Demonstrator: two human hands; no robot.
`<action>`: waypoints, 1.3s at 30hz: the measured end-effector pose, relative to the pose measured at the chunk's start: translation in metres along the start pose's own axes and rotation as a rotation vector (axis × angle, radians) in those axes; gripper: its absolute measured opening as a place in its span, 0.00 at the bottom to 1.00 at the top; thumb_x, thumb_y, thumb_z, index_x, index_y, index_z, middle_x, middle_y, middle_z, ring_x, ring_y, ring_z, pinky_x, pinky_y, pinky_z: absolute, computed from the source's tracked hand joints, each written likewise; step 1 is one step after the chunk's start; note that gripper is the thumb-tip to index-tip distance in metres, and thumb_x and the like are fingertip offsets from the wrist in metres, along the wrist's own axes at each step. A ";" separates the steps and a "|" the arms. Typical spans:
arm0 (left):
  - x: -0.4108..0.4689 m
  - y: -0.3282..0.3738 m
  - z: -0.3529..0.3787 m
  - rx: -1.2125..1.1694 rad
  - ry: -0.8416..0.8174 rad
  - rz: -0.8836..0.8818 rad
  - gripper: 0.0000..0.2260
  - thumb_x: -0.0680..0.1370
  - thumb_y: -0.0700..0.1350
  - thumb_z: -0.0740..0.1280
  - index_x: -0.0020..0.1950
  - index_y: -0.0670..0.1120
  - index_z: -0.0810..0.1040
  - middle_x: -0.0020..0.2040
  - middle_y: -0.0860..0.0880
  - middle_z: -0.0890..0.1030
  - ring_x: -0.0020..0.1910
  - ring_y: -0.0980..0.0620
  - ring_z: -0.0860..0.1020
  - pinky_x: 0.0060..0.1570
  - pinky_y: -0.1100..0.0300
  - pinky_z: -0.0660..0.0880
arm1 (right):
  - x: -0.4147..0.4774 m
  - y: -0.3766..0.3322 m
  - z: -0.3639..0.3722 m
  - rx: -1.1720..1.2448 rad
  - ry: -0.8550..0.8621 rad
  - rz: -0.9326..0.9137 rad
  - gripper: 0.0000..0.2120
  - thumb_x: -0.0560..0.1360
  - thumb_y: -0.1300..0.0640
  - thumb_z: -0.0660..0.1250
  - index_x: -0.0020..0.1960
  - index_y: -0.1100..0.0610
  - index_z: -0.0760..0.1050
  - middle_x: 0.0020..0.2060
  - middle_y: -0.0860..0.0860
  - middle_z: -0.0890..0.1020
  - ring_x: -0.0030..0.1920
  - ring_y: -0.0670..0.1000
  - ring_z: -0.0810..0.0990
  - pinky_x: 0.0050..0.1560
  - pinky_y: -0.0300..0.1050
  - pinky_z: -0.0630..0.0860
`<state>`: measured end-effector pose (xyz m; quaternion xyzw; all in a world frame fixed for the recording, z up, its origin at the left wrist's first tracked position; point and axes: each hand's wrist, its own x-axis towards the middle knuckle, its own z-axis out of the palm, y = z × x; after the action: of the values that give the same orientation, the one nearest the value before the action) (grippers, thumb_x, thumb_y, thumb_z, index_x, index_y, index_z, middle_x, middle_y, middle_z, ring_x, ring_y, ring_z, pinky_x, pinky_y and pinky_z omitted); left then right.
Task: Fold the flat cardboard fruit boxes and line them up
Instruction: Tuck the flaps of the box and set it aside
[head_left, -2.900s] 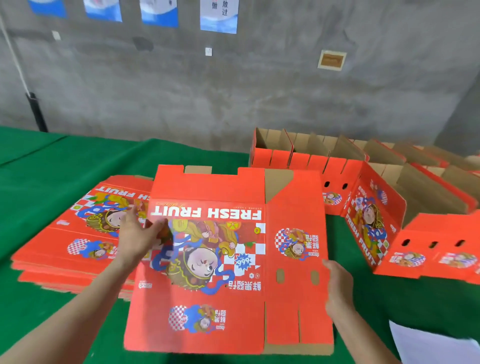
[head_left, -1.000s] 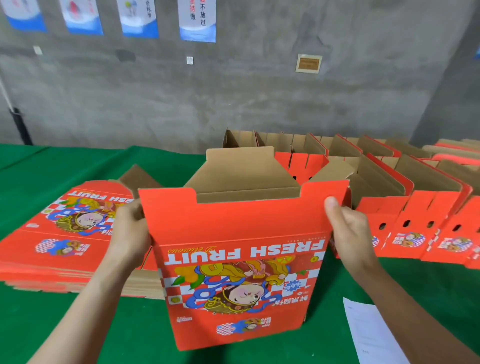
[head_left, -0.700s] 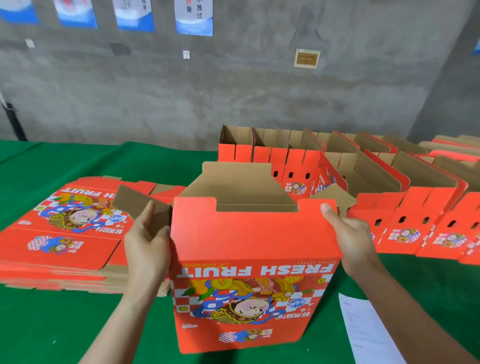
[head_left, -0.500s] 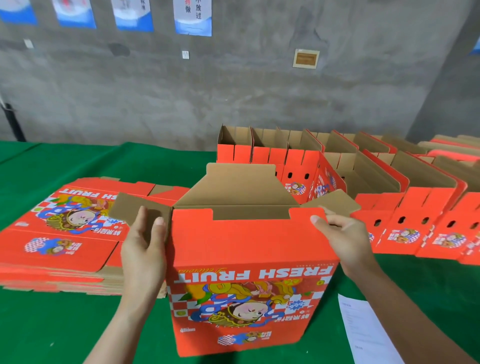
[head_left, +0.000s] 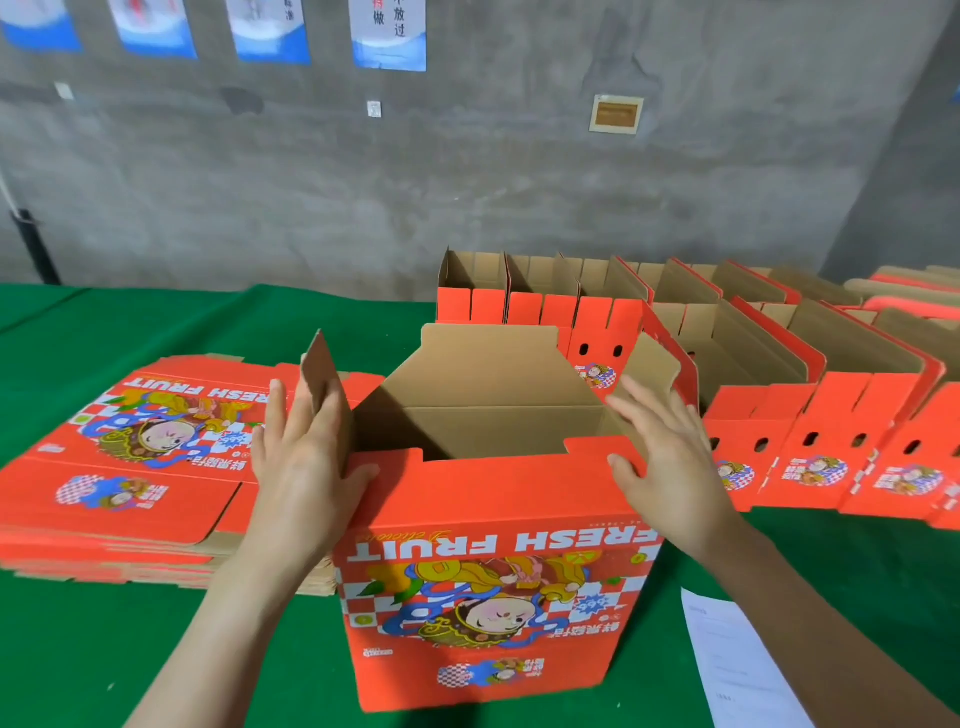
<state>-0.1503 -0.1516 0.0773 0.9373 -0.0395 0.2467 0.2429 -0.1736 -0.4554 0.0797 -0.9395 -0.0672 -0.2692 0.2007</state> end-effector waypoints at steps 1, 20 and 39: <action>0.000 0.000 0.000 0.005 -0.015 0.004 0.40 0.67 0.38 0.77 0.75 0.43 0.62 0.76 0.43 0.59 0.76 0.37 0.49 0.71 0.40 0.53 | 0.003 -0.001 -0.002 -0.114 -0.055 -0.035 0.28 0.74 0.63 0.66 0.72 0.51 0.66 0.76 0.44 0.57 0.76 0.58 0.50 0.74 0.51 0.36; 0.017 -0.001 -0.003 -0.267 -0.381 0.352 0.19 0.79 0.48 0.63 0.71 0.51 0.69 0.65 0.56 0.76 0.65 0.55 0.73 0.62 0.64 0.67 | 0.038 -0.021 -0.012 -0.706 -0.512 -0.208 0.44 0.69 0.60 0.64 0.78 0.51 0.44 0.75 0.54 0.33 0.73 0.58 0.26 0.68 0.62 0.27; 0.049 0.001 0.032 -0.106 -0.349 0.230 0.32 0.76 0.44 0.68 0.77 0.51 0.58 0.75 0.49 0.56 0.71 0.43 0.59 0.70 0.51 0.59 | 0.006 -0.001 -0.002 0.165 -0.058 -0.381 0.08 0.70 0.68 0.71 0.45 0.57 0.84 0.40 0.47 0.85 0.40 0.45 0.82 0.42 0.42 0.78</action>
<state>-0.0937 -0.1650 0.0768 0.9411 -0.2007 0.1042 0.2515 -0.1697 -0.4549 0.0846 -0.8975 -0.2713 -0.2689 0.2205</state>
